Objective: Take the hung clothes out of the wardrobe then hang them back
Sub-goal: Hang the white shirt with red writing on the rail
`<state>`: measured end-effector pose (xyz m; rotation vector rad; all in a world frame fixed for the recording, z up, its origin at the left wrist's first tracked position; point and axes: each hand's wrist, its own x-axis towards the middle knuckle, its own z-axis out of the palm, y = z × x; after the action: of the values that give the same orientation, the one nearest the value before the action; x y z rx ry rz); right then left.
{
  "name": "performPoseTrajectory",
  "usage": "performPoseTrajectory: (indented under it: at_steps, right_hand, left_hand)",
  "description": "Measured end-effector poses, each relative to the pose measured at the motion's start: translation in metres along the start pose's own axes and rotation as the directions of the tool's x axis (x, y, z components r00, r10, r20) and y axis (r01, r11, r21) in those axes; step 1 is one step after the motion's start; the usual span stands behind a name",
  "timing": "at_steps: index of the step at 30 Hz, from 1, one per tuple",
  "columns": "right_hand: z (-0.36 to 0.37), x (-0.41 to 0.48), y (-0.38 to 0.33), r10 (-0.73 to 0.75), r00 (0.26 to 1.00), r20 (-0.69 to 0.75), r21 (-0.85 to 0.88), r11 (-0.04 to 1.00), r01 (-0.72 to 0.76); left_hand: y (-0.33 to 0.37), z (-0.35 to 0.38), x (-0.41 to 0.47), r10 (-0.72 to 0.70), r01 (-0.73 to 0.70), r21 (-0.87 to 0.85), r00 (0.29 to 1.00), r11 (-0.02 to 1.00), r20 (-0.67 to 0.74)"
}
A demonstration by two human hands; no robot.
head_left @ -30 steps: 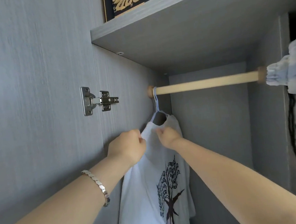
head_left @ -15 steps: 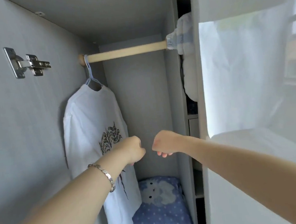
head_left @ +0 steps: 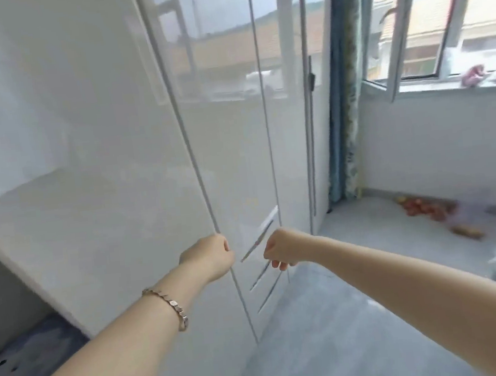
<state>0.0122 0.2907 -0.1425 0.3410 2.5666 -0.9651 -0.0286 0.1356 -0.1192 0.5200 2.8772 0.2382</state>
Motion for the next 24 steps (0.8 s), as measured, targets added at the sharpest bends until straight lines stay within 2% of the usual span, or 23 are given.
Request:
performPoseTrajectory:
  at_steps: [4, 8, 11, 16, 21, 24]
  right_hand:
    - [-0.062, -0.031, 0.148, 0.207, 0.972, -0.114, 0.162, 0.969, -0.187]
    - [-0.118, -0.078, 0.294, 0.369, 0.903, -0.219, 0.293, 0.908, -0.300]
    - [-0.156, -0.117, 0.393, 0.501, 0.812, -0.298, 0.363, 0.847, -0.389]
    - [-0.208, -0.179, 0.517, 0.631, 0.660, -0.408, 0.394, 0.774, -0.496]
    - [-0.239, -0.203, 0.623, 0.758, 0.523, -0.390, 0.459, 0.652, -0.604]
    - [-0.257, -0.202, 0.681, 0.825, 0.437, -0.357, 0.500, 0.564, -0.657]
  left_hand:
    - [0.140, 0.048, 0.037, 0.226, -0.235, 0.103, 0.970, 0.967, 0.088]
    - [0.282, 0.104, 0.068, 0.379, -0.397, 0.081, 0.908, 0.914, 0.178]
    - [0.389, 0.140, 0.082, 0.487, -0.509, 0.043, 0.842, 0.860, 0.232]
    - [0.537, 0.190, 0.097, 0.595, -0.622, 0.012, 0.754, 0.783, 0.278]
    - [0.652, 0.230, 0.116, 0.705, -0.732, -0.027, 0.644, 0.680, 0.296]
    - [0.712, 0.250, 0.132, 0.772, -0.810, -0.019, 0.551, 0.587, 0.317]
